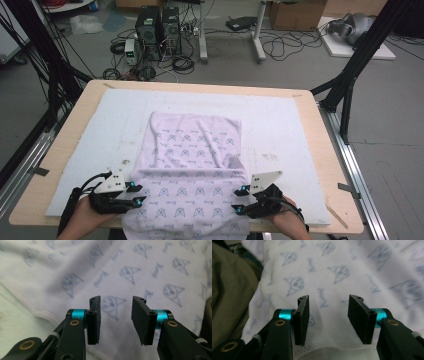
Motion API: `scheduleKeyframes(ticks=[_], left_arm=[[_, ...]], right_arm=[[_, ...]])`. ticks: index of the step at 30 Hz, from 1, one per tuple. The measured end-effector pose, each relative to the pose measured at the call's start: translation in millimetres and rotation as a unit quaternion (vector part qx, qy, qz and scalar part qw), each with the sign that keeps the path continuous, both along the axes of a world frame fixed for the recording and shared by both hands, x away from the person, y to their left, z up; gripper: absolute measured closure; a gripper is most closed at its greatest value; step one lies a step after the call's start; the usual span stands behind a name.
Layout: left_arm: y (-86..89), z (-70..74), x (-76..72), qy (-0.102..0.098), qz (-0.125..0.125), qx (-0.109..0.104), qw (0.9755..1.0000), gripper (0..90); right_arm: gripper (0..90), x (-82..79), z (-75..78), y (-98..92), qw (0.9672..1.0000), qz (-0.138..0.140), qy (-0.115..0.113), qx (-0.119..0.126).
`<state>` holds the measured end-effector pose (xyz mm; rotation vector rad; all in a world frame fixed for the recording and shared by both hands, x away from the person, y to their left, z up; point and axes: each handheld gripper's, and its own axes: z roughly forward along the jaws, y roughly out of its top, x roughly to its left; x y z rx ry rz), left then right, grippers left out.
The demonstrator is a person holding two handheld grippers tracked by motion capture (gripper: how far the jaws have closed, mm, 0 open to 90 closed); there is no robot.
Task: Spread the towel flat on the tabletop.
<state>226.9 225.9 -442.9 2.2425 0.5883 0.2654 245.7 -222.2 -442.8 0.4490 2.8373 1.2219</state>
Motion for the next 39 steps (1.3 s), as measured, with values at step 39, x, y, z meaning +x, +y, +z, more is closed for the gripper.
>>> scheduleKeyframes(ticks=[39], left_arm=[[-0.1,18.0,23.4,-0.016,0.007,-0.040,0.9990,56.0]], right_arm=[[57.2,25.4,12.9,-6.2,0.9971,-0.050,0.003,0.057]])
